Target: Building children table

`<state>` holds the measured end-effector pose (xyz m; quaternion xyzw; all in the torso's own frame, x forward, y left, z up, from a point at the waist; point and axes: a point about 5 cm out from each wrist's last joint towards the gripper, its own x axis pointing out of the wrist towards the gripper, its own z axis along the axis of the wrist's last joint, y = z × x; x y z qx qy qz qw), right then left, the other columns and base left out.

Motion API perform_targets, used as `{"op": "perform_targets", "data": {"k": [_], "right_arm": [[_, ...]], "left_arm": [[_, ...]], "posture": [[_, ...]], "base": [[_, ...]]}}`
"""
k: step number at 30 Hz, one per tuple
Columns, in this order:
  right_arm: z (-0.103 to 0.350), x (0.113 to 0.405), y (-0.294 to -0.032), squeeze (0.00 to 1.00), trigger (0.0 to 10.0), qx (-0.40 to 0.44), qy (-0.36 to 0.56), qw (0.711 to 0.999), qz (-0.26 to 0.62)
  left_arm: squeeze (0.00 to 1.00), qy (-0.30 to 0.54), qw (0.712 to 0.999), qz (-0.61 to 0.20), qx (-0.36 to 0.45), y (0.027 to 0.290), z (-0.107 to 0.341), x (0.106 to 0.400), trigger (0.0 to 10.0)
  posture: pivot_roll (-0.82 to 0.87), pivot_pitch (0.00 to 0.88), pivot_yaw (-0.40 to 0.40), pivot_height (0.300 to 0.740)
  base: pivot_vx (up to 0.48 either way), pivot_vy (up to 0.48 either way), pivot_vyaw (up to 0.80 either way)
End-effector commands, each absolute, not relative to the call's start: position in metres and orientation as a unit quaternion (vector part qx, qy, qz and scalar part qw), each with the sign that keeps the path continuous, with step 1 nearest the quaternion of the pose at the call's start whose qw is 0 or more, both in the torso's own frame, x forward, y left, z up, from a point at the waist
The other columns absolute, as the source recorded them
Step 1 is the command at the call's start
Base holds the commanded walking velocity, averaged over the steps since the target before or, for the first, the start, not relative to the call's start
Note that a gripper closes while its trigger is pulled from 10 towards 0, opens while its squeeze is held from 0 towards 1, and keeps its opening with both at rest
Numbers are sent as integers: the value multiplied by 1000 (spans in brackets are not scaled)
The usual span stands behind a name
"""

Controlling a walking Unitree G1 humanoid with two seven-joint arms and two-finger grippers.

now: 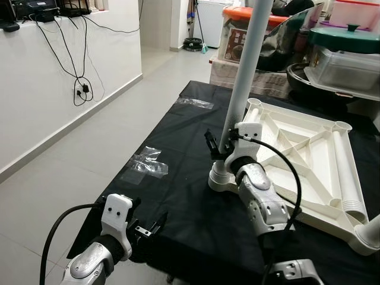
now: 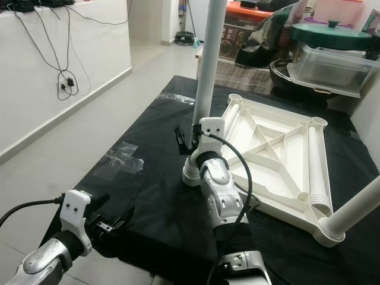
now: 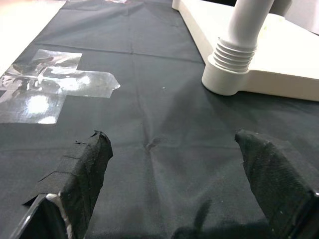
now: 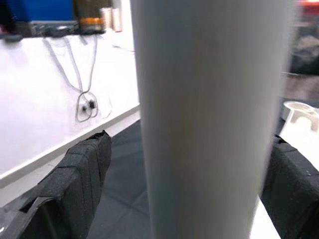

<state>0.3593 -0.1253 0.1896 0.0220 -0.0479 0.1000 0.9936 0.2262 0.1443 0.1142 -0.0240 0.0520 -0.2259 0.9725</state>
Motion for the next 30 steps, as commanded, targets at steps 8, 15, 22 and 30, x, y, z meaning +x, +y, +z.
{"op": "perform_targets", "data": {"k": [8,15,22,30], "right_arm": [[197,376,-132,1000,10000,-2,-38,989,143],[211,383,-133,0,10000,9,-45,980,193],[208,385,-133,0,10000,-5,-29,969,245],[198,377,-116,0,0,-73,-37,948,306]], "left_arm": [[0,52,971,-231,-34,142,112,225,10000],[0,53,971,-232,-35,142,112,224,10000],[0,53,971,-229,-34,142,111,224,10000],[0,49,975,-215,-33,146,113,225,10000]], "posture": [[57,0,-95,740],[59,0,-100,740],[58,0,-99,740],[69,0,-107,740]], "base": [[0,0,0],[0,0,0],[0,0,0],[0,0,0]]}}
